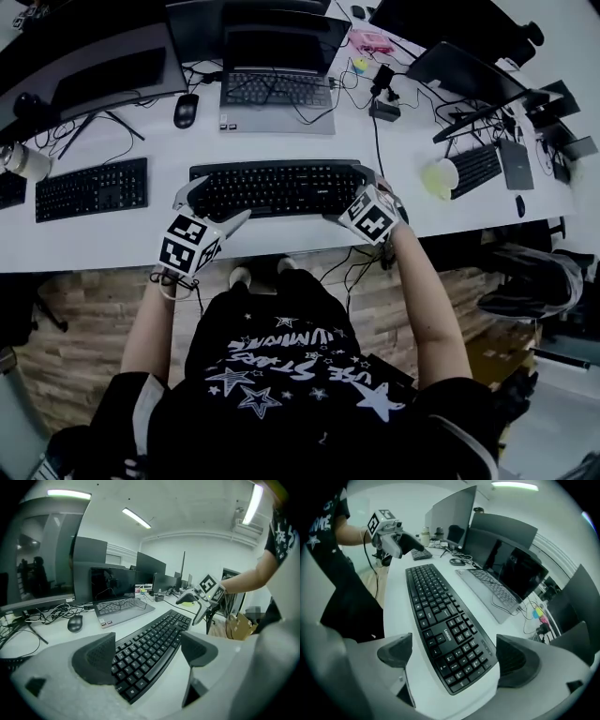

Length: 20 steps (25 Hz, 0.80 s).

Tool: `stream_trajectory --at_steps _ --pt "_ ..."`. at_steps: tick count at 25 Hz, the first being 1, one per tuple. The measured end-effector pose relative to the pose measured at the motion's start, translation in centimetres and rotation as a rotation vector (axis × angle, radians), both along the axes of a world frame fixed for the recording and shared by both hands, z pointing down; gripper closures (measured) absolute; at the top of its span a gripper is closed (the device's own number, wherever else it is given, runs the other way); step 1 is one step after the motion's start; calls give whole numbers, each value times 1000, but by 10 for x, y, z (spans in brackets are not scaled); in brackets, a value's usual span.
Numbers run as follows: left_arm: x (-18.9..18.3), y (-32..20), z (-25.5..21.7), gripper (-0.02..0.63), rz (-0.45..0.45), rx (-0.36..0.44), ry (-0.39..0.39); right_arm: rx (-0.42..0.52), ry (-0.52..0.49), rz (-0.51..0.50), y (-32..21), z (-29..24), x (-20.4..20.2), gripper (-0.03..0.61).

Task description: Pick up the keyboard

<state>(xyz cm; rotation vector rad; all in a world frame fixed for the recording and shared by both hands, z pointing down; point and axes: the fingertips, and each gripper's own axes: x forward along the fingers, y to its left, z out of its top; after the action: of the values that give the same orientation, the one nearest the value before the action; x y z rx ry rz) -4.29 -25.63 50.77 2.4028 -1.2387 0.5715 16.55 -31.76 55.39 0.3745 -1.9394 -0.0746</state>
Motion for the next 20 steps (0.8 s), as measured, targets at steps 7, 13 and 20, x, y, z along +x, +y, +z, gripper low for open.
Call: stream_trajectory --at_steps 7,13,20 --pt "12 6 2 186 -98 -38 -50 -59 103 -285 -3 34 -10 44" --pt "20 12 8 186 -157 -72 -70 -109 124 -420 -9 46 -22 26" --pt "26 15 13 186 -190 -96 -84 -207 165 -489 -9 55 -26 9"
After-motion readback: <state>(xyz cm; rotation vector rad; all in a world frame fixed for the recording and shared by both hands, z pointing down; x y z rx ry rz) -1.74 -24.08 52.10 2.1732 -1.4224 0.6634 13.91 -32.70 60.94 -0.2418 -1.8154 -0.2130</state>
